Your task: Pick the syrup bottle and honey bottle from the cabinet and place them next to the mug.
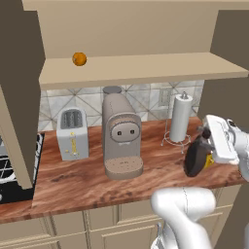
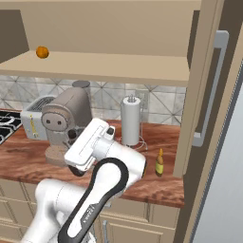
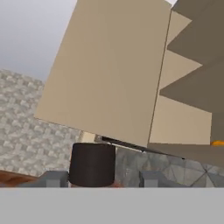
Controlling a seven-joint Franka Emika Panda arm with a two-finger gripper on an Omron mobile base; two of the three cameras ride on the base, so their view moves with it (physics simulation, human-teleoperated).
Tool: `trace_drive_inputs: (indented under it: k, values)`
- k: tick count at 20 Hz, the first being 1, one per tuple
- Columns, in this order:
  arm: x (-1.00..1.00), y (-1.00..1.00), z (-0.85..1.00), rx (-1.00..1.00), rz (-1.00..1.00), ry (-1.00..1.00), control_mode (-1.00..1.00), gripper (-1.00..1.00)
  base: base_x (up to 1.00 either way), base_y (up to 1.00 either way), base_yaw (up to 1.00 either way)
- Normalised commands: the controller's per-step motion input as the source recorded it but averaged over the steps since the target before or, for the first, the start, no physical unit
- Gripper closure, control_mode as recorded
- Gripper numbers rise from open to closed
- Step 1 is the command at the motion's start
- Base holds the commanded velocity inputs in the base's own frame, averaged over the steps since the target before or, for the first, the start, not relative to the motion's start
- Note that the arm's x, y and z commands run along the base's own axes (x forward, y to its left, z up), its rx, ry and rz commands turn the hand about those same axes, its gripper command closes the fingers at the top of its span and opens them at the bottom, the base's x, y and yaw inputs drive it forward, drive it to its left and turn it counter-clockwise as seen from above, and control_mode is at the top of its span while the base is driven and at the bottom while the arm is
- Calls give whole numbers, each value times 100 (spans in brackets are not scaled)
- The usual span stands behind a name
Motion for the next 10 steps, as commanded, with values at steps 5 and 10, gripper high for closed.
trace_drive_inputs:
  k: [5, 10]
  values:
    - [37, 0, -37, 5, 5, 0, -100, 100, 0, 0, 0]
    - [55, -2, -6, 0, -3, 11, -100, 100, 0, 0, 0]
